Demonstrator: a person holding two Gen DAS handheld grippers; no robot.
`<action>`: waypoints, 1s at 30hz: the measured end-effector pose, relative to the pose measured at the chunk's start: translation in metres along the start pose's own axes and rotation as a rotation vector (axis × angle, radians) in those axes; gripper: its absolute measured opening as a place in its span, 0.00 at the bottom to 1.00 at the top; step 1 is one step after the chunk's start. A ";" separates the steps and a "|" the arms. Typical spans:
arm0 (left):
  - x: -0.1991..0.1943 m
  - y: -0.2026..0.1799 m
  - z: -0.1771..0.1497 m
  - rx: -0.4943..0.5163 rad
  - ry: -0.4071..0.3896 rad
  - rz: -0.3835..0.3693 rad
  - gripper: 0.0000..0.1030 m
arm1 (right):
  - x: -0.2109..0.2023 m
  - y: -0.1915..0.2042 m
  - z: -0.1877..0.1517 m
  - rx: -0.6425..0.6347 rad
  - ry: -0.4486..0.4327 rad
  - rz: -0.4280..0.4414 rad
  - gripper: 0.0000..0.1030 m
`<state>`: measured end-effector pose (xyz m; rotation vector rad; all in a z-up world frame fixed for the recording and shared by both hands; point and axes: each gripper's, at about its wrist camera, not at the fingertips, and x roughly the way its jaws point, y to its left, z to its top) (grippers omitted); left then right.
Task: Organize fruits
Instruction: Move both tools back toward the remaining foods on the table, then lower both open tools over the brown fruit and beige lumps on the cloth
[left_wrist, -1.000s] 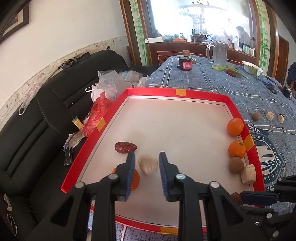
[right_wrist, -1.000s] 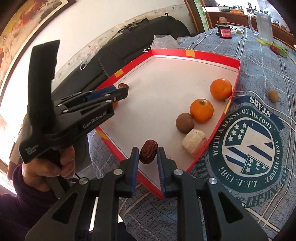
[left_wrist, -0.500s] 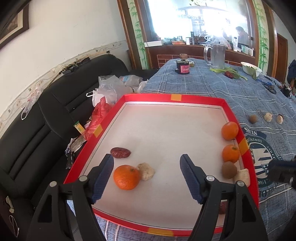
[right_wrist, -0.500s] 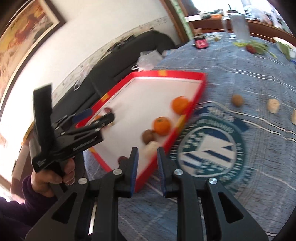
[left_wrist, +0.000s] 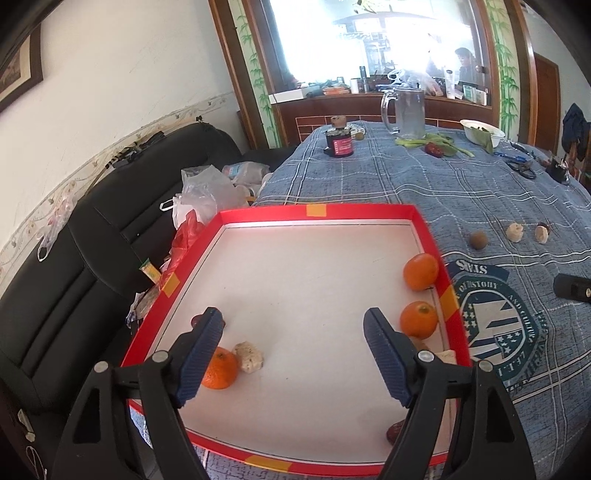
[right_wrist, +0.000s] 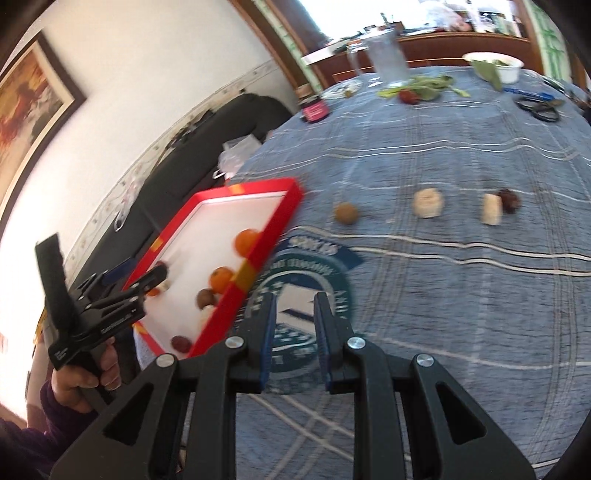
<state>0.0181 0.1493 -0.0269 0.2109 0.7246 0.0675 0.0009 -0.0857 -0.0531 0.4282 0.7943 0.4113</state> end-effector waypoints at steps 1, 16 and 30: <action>-0.001 -0.002 0.001 0.002 -0.002 -0.001 0.76 | -0.003 -0.006 0.001 0.012 -0.007 -0.010 0.22; -0.002 -0.021 0.003 0.041 0.002 -0.022 0.77 | -0.024 -0.072 0.018 0.122 -0.067 -0.162 0.22; -0.013 -0.065 0.036 0.117 -0.058 -0.112 0.77 | 0.010 -0.105 0.060 0.138 -0.021 -0.428 0.22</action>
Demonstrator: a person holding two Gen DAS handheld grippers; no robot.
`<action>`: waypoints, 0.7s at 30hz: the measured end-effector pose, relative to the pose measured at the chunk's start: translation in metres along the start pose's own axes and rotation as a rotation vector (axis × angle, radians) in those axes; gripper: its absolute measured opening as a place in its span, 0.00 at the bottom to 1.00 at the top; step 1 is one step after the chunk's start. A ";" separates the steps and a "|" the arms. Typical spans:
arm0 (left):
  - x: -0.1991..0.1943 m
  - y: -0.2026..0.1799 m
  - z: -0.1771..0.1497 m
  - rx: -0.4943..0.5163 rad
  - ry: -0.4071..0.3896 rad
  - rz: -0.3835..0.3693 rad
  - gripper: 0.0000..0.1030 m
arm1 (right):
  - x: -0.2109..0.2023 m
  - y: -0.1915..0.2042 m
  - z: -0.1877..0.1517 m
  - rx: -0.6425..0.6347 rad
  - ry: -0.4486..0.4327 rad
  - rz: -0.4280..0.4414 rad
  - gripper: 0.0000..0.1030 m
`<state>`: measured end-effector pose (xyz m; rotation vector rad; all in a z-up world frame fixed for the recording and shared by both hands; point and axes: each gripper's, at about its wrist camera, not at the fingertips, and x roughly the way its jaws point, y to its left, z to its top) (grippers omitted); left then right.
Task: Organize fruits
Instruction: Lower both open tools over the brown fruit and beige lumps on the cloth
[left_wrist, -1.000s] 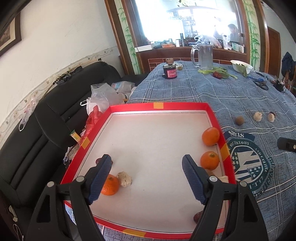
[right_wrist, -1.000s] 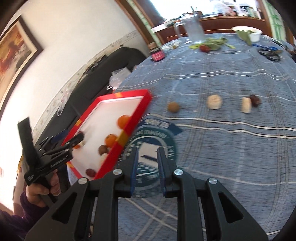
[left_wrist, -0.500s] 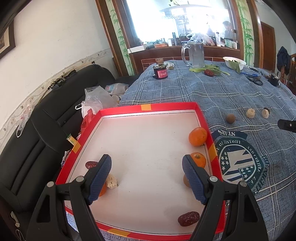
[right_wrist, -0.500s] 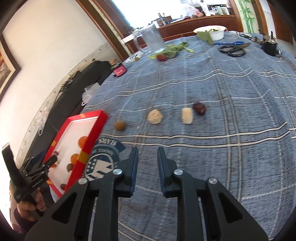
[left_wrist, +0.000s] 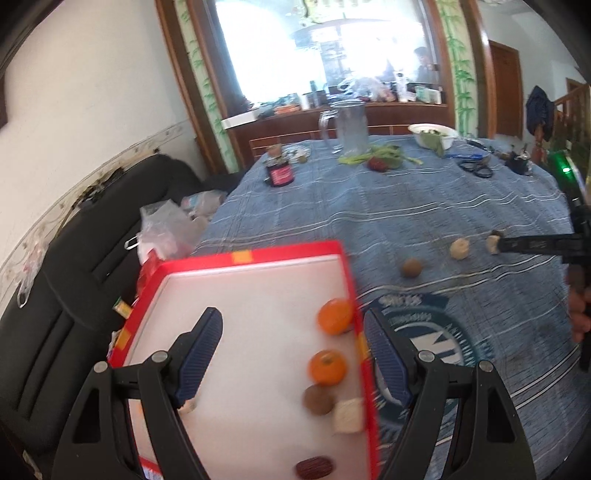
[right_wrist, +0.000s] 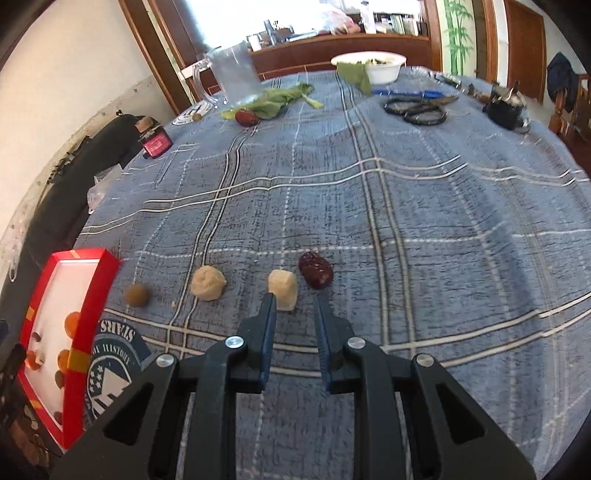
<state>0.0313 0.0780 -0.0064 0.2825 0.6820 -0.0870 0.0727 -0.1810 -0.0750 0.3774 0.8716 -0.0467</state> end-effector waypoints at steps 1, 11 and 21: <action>0.002 -0.007 0.004 0.014 0.001 -0.011 0.77 | 0.001 0.000 0.000 0.004 0.000 0.007 0.22; 0.022 -0.053 0.021 0.080 0.038 -0.083 0.77 | 0.012 0.010 0.001 -0.031 -0.014 0.037 0.25; 0.062 -0.074 0.031 0.078 0.147 -0.097 0.77 | 0.016 0.010 0.005 -0.054 -0.007 0.066 0.28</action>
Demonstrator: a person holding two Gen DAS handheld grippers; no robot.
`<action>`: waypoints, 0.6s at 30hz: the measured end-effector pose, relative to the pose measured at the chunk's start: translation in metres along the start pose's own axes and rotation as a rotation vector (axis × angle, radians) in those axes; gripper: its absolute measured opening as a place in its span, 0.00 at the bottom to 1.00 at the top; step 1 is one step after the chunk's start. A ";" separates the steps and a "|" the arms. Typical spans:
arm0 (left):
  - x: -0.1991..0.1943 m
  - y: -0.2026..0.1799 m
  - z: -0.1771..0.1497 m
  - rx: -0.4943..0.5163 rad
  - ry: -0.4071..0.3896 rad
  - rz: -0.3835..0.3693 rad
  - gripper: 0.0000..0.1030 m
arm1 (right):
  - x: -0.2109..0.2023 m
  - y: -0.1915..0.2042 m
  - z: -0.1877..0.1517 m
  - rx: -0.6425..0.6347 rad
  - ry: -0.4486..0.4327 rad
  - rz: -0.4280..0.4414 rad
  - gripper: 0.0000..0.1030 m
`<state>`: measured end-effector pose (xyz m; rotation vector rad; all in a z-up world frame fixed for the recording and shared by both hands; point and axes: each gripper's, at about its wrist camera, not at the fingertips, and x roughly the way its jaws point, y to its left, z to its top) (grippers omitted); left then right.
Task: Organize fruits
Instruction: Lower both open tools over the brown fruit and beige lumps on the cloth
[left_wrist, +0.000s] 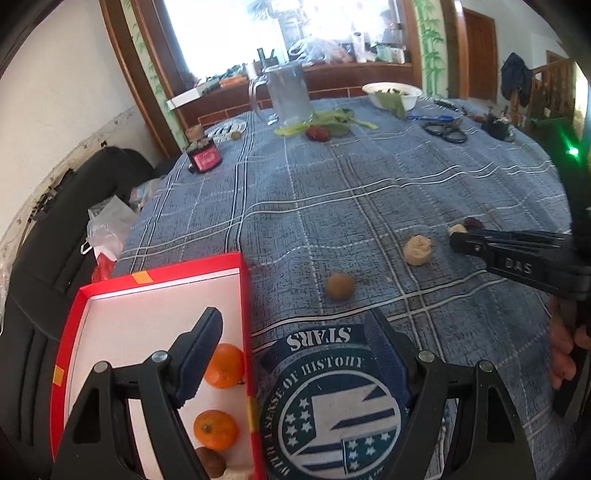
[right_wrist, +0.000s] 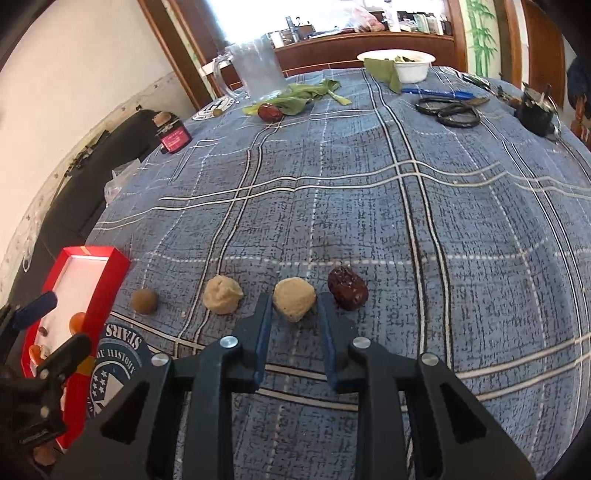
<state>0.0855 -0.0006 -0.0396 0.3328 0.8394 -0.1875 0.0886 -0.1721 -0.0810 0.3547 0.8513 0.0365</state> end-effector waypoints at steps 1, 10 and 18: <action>0.002 0.000 0.000 -0.003 0.006 0.000 0.77 | 0.001 0.000 0.001 -0.005 0.000 0.001 0.28; 0.012 -0.002 0.002 0.004 0.032 0.013 0.76 | 0.002 0.004 0.004 -0.038 0.014 0.010 0.33; 0.016 -0.007 0.006 0.031 0.047 0.015 0.76 | 0.002 0.003 0.002 -0.047 0.023 0.020 0.23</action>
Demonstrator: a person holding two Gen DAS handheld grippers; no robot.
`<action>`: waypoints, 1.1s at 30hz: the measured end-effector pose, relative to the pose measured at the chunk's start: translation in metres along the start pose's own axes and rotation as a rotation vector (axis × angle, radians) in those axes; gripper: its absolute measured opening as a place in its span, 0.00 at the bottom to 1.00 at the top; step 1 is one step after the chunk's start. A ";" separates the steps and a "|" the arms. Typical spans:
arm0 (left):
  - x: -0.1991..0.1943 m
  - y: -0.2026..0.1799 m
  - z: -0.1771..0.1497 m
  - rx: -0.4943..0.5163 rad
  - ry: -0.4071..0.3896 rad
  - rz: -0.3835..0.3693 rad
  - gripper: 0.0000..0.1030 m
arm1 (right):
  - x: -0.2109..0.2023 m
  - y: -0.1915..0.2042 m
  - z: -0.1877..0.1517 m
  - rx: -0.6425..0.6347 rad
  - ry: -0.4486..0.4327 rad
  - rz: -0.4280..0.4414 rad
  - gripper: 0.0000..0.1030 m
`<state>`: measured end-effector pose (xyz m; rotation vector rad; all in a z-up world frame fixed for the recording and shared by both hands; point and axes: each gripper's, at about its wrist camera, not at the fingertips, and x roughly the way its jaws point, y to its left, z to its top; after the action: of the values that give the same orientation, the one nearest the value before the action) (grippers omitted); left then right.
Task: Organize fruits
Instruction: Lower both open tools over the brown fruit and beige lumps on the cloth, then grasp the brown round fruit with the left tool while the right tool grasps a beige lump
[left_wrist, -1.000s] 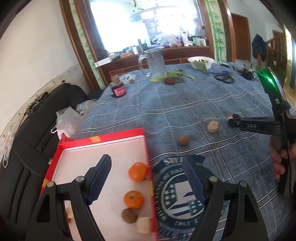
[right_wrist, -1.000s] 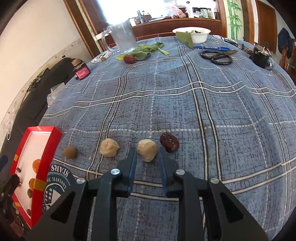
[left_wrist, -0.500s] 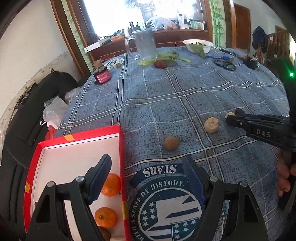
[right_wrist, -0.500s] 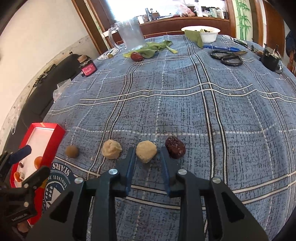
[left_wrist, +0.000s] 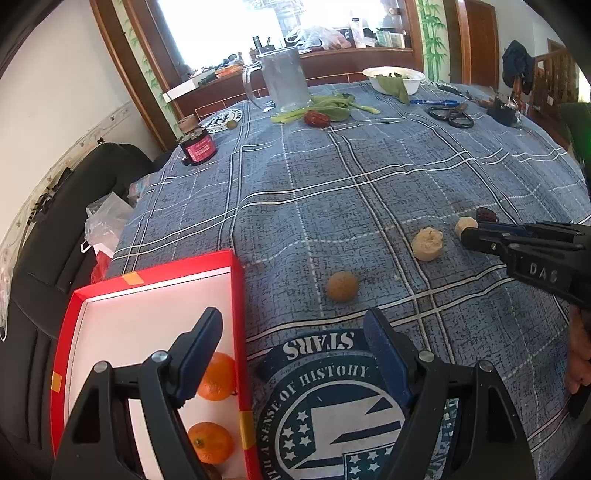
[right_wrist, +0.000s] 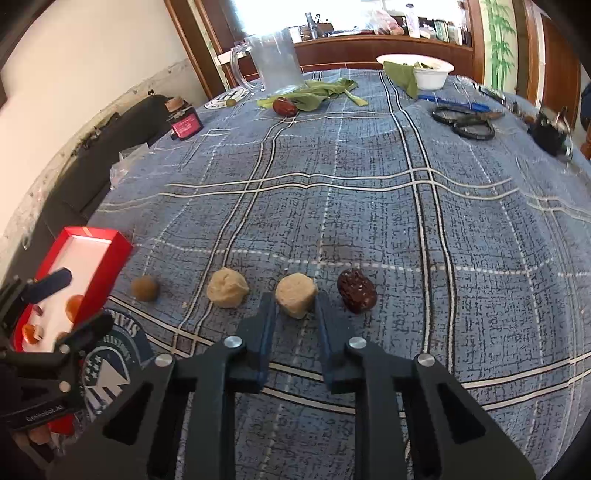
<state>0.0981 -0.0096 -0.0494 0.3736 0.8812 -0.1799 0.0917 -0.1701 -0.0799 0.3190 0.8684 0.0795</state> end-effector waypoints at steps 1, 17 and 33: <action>0.001 -0.001 0.001 0.003 0.003 -0.002 0.76 | -0.001 -0.004 0.000 0.022 0.000 0.009 0.23; 0.039 -0.021 0.017 -0.010 0.082 -0.080 0.41 | -0.028 -0.024 0.008 0.123 -0.133 0.014 0.23; 0.025 -0.041 0.013 0.039 0.026 -0.094 0.20 | -0.037 -0.033 0.010 0.152 -0.179 0.001 0.23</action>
<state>0.1105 -0.0529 -0.0714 0.3724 0.9225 -0.2796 0.0736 -0.2113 -0.0564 0.4619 0.6977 -0.0143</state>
